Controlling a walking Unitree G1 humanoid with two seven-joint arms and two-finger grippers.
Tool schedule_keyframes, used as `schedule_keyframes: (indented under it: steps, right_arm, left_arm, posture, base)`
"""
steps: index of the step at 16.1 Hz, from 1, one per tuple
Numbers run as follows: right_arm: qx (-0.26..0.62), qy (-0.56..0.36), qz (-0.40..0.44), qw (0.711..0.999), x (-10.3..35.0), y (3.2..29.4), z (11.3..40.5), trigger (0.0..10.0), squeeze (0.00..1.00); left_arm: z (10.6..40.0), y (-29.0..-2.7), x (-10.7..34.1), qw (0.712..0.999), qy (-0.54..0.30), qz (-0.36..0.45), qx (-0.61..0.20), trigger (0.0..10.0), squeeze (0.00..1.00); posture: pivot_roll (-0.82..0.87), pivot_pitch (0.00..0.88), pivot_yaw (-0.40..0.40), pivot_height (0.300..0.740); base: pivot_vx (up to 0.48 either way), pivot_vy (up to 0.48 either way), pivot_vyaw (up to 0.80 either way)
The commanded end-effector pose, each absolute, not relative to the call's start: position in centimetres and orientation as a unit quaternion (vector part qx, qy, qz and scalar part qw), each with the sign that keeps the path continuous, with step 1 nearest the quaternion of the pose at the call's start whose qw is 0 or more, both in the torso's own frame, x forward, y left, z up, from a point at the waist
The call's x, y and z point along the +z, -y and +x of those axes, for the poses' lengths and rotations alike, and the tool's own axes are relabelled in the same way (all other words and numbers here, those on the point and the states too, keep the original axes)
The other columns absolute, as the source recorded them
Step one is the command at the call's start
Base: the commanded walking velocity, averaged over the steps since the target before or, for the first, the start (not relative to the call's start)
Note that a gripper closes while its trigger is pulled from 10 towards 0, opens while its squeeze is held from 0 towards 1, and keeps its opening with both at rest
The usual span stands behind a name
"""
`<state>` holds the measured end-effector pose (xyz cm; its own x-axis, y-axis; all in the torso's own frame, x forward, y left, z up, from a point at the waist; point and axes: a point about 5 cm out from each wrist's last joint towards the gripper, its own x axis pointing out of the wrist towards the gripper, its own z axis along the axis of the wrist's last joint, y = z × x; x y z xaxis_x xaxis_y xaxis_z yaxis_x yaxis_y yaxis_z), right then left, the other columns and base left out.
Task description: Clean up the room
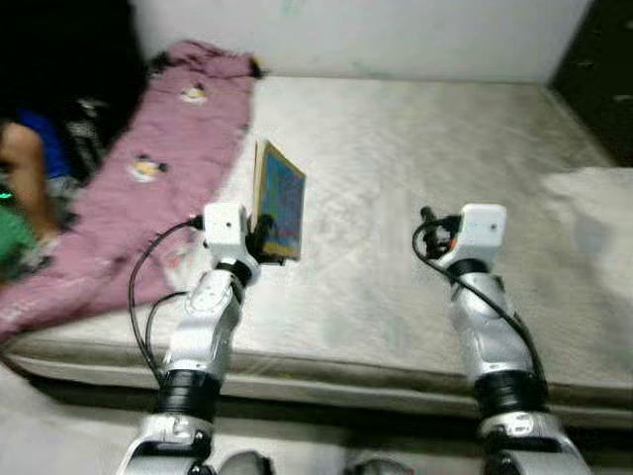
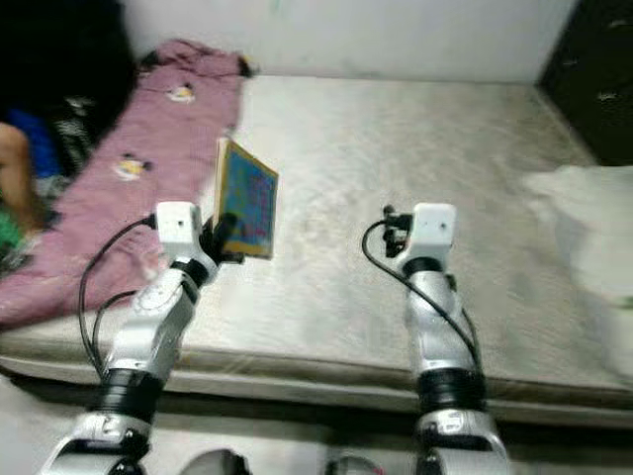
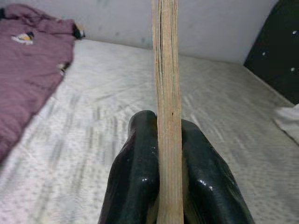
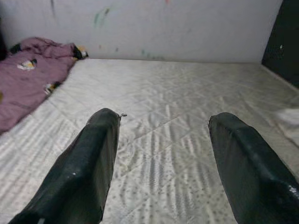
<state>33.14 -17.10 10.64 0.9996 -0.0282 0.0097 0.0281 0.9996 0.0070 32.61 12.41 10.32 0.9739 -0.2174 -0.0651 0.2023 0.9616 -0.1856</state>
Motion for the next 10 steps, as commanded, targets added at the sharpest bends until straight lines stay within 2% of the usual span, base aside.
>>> schedule_keyframes:
  steps: [1, 3, 9, 10]
  right_arm:
    - [-0.009, 0.014, 0.000, 1.000, 11.13, 16.80, 33.33, 10.0, 0.00]
    - [-0.009, 0.013, 0.000, 1.000, 11.09, 16.84, 33.35, 10.0, 0.00]
    - [-0.010, 0.013, -0.001, 1.000, 11.06, 16.90, 33.35, 10.0, 0.00]
    - [-0.011, 0.013, 0.002, 1.000, 11.05, 16.95, 33.37, 10.0, 0.00]
  left_arm:
    - [33.04, -12.98, 11.48, 0.991, -0.017, -0.087, -0.097, 10.0, 0.00]
    - [33.04, -12.99, 11.46, 0.991, -0.017, -0.087, -0.096, 10.0, 0.00]
    - [32.92, -13.12, 11.90, 0.988, 0.005, -0.106, -0.109, 10.0, 0.00]
    - [32.90, -13.11, 11.92, 0.988, 0.006, -0.106, -0.110, 10.0, 0.00]
  posture:
    - [-0.02, 0.000, 0.026, 0.740]
    - [-0.02, 0.000, 0.025, 0.740]
    - [-0.02, 0.000, 0.023, 0.740]
    - [-0.02, 0.000, 0.023, 0.740]
  base:
    - [0.000, -0.326, 0.00]
    - [0.000, -0.307, 0.00]
    - [0.000, 0.000, 0.00]
    - [0.266, 0.000, 0.00]
